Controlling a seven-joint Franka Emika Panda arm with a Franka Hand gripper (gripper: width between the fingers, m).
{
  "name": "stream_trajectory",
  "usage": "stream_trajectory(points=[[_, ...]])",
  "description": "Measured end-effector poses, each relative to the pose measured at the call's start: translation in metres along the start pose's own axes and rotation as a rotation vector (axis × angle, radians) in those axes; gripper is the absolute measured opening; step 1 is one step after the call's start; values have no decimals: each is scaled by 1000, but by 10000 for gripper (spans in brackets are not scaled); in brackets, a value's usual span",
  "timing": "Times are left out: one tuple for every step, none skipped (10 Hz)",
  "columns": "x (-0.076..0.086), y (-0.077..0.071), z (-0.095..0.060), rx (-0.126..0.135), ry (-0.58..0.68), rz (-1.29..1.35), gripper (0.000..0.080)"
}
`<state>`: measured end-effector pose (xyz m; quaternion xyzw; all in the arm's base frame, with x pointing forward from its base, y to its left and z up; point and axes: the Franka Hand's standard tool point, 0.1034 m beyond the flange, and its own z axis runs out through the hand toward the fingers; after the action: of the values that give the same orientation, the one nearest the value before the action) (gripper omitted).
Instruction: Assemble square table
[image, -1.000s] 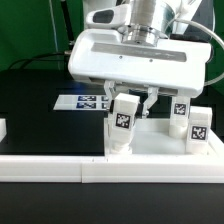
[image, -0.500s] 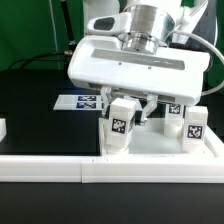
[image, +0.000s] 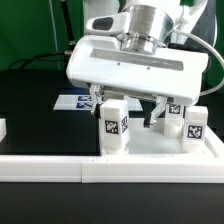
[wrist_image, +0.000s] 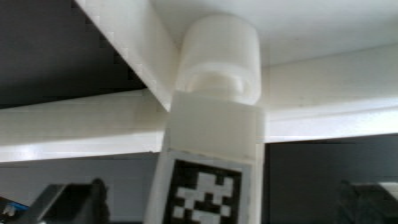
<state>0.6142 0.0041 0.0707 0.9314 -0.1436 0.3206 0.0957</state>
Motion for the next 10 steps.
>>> stream_trajectory(points=[[0,0,0,0,0,0,648],[0,0,0,0,0,0,649],[0,0,0,0,0,0,649],[1,1,0,0,1,-2,649],[24,13,-8,14,6,-28,649],[50,29,-19,45,-3,-9,649],[59,37,-23,71,-53,15,649],[73,44,-29,97,-80,33,649],[76,40,-31,127,-159,62,649],[80,36,-31,148,-226,78,649]])
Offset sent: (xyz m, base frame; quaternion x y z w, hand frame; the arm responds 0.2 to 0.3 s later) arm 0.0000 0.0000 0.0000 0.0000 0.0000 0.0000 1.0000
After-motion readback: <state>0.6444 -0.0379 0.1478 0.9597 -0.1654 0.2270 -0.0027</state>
